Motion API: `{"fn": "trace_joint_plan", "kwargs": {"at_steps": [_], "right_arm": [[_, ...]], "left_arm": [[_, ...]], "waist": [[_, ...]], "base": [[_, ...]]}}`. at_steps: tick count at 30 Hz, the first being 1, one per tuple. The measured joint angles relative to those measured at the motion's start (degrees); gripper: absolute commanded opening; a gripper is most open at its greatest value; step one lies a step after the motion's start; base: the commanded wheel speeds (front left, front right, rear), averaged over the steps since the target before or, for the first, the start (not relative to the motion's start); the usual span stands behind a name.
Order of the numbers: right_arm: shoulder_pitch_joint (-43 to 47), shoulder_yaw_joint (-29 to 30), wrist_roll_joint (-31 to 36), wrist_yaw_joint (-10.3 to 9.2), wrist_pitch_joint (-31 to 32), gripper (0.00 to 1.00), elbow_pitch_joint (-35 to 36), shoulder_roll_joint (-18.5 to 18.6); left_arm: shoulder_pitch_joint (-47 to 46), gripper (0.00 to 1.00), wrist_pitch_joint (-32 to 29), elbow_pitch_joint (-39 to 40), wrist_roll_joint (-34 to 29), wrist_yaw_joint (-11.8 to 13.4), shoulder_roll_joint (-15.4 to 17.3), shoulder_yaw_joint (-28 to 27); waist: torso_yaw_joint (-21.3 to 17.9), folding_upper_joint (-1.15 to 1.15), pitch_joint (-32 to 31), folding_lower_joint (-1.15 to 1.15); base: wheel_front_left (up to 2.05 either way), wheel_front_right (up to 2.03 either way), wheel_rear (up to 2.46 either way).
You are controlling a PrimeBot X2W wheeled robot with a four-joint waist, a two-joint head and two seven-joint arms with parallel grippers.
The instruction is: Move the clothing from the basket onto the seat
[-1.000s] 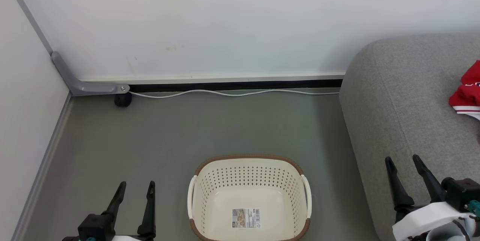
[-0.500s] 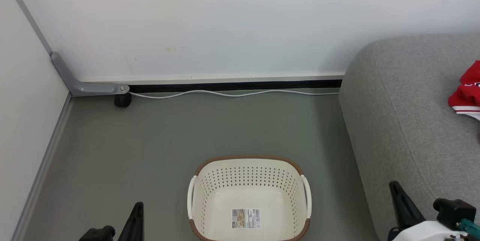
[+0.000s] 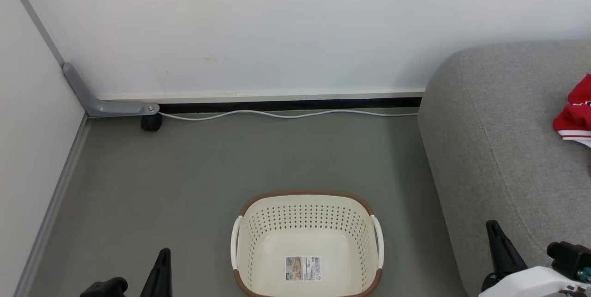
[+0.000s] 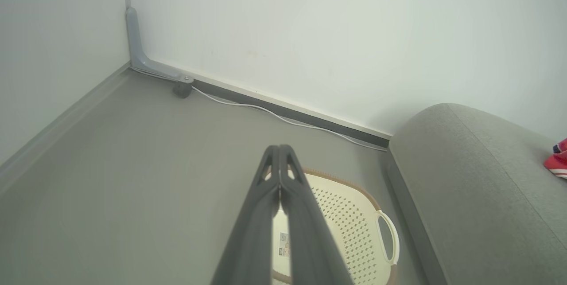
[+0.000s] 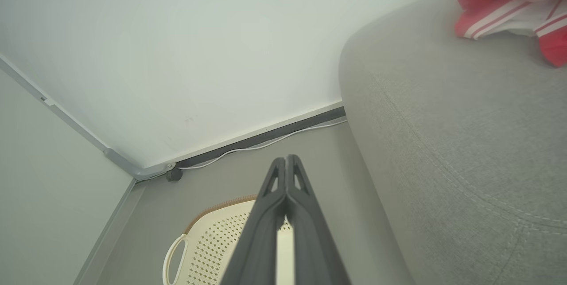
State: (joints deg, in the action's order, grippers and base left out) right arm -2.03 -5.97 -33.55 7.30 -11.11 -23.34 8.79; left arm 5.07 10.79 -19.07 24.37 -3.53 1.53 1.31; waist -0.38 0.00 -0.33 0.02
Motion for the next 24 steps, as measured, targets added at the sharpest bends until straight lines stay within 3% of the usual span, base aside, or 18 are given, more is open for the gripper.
{"fn": "trace_joint_plan", "kwargs": {"at_steps": [24], "right_arm": [[-0.1,3.2,-13.5,-0.01,4.1,0.00,1.7,-1.5]], "left_arm": [[-1.9,0.00,-3.8,0.8,15.4,-0.5,0.0,-1.3]], "waist": [[0.1,0.00,0.1,-0.01]], "base": [[0.00,0.00,0.00]]}}
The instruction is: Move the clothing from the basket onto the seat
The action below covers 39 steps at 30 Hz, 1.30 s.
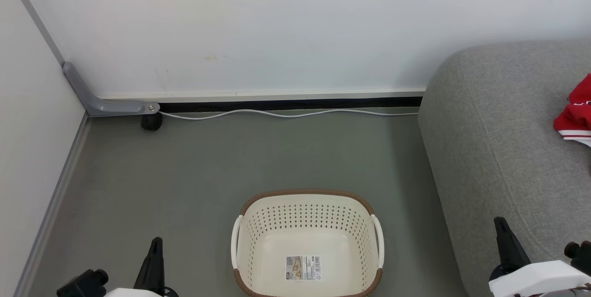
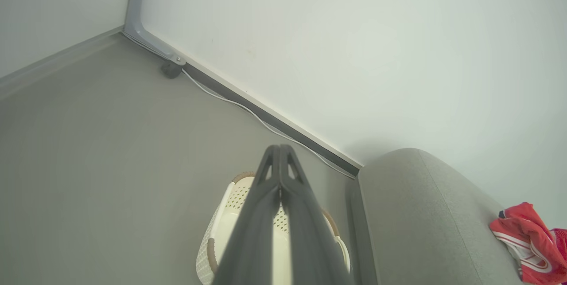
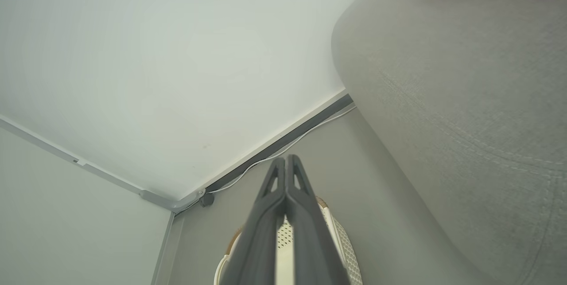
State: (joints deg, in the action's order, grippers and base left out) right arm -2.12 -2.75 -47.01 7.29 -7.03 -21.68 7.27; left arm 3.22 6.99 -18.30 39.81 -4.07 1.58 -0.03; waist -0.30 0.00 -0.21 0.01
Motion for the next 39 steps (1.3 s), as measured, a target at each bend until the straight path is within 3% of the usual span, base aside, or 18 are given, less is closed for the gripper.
{"fn": "trace_joint_plan", "kwargs": {"at_steps": [39], "right_arm": [[-0.8,5.0,-21.7,-0.05,6.5,0.00,2.7,-2.3]], "left_arm": [[-2.6,0.00,-6.5,1.2,25.2,-1.4,0.2,-2.2]], "waist": [[0.1,0.00,0.2,-0.01]], "base": [[0.00,0.00,0.00]]}}
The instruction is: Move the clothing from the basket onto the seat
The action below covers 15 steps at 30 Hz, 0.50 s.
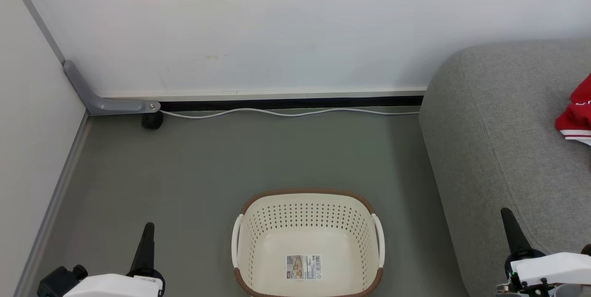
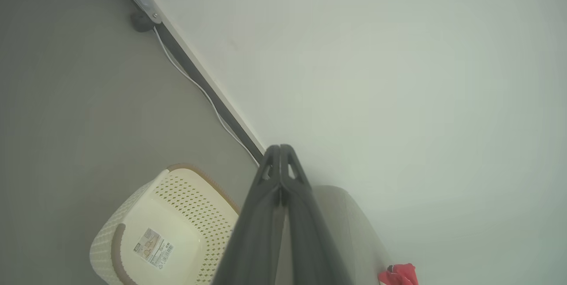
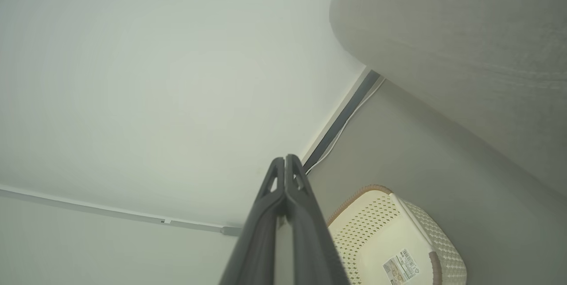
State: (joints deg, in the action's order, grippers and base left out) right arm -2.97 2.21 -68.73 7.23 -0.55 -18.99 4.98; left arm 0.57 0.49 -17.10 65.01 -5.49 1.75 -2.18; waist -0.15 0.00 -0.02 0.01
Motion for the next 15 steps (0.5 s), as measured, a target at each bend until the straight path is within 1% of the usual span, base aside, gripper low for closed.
{"fn": "trace_joint_plan", "kwargs": {"at_steps": [15], "right_arm": [[-0.1,1.9,-8.2,0.00,2.5,0.00,1.2,-1.0]], "left_arm": [[-1.3,0.00,-2.5,0.5,9.9,-0.5,0.1,-0.8]], "waist": [[0.1,0.00,0.1,0.00]], "base": [[0.00,0.00,0.00]]}}
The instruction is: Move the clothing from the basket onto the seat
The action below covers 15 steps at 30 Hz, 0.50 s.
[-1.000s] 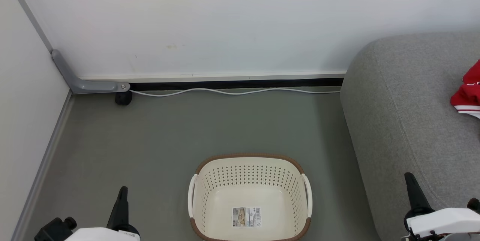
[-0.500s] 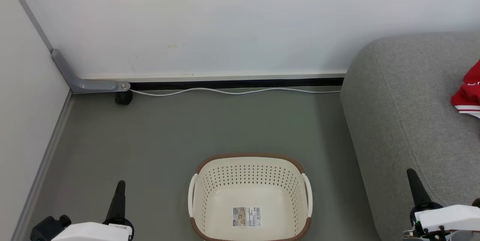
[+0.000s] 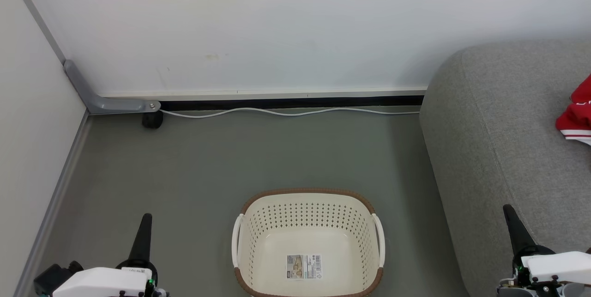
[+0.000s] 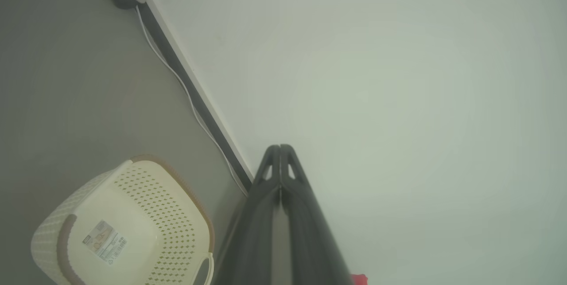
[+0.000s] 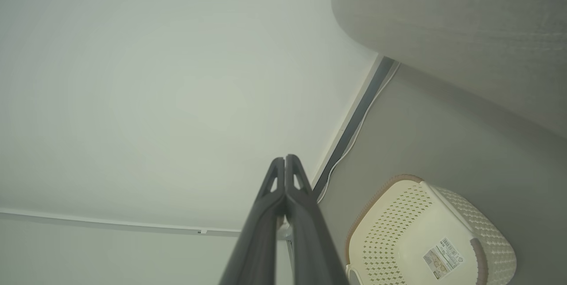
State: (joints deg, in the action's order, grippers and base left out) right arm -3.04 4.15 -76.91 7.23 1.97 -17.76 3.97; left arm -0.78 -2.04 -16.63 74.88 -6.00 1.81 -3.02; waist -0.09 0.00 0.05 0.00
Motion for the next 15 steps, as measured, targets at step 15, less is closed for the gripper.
{"fn": "trace_joint_plan", "kwargs": {"at_steps": [15], "right_arm": [[-0.4,2.0,-8.3,0.00,2.2,0.00,0.8,-0.8]], "left_arm": [[-1.2,0.00,-2.4,0.4,9.4,-0.6,0.0,-0.9]], "waist": [[0.1,0.00,0.1,0.00]], "base": [[0.00,0.00,0.00]]}}
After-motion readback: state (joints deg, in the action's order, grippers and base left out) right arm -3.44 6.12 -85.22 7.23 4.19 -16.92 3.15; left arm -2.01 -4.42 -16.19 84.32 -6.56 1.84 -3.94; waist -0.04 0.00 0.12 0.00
